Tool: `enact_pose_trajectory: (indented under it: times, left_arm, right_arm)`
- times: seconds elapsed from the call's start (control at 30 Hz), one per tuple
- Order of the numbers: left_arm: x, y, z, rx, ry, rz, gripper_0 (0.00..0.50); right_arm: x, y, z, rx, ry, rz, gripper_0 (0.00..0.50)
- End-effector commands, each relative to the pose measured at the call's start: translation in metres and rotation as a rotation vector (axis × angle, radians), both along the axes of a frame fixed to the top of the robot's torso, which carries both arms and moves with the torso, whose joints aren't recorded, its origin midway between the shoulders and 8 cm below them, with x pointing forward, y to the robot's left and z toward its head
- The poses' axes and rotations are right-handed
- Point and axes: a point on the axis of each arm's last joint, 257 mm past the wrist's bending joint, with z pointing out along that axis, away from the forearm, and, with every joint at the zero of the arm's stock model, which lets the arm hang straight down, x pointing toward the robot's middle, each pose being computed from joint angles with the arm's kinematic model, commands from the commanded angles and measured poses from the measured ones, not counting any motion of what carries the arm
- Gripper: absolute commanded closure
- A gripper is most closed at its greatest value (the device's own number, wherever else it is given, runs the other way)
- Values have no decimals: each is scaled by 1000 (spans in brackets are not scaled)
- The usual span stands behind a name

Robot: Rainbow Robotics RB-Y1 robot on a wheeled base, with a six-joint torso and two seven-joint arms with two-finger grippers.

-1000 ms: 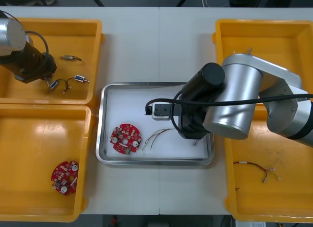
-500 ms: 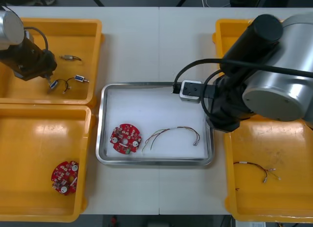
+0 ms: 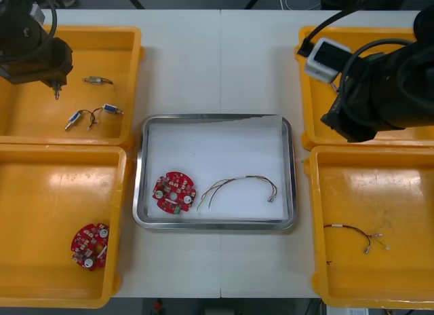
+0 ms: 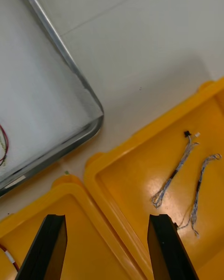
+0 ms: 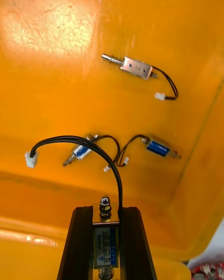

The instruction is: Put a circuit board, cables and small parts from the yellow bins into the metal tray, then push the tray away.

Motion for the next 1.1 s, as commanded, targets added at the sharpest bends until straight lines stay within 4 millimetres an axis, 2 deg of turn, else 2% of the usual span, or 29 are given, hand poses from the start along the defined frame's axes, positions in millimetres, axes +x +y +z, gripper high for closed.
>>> enact_pose_trajectory:
  times: [0.03,0.27,0.4,0.53,0.7,0.83,0.93,1.1]
  left_arm:
    - [-19,-6,17,79,-3,-35,500]
    - [-22,-62,25,99,-72,-137,500]
    - [-31,-100,21,77,-85,-190,500]
    - [-40,-129,12,59,-75,-228,500]
    - [-51,-163,-11,64,-38,-279,500]
    - [-56,-174,-34,76,18,-292,500]
    - [-51,-189,-56,72,32,-311,500]
    - [-42,-202,-79,81,28,-323,500]
  right_arm:
    - [9,-47,24,32,-87,-171,0]
    - [26,-88,22,11,-95,-315,0]
    - [36,-107,25,15,-91,-373,0]
    - [47,-121,28,35,-62,-408,0]
    - [66,-140,32,66,-8,-454,0]
    - [79,-151,32,48,34,-457,0]
    - [91,-164,33,8,78,-450,0]
    - [100,-178,27,7,157,-449,0]
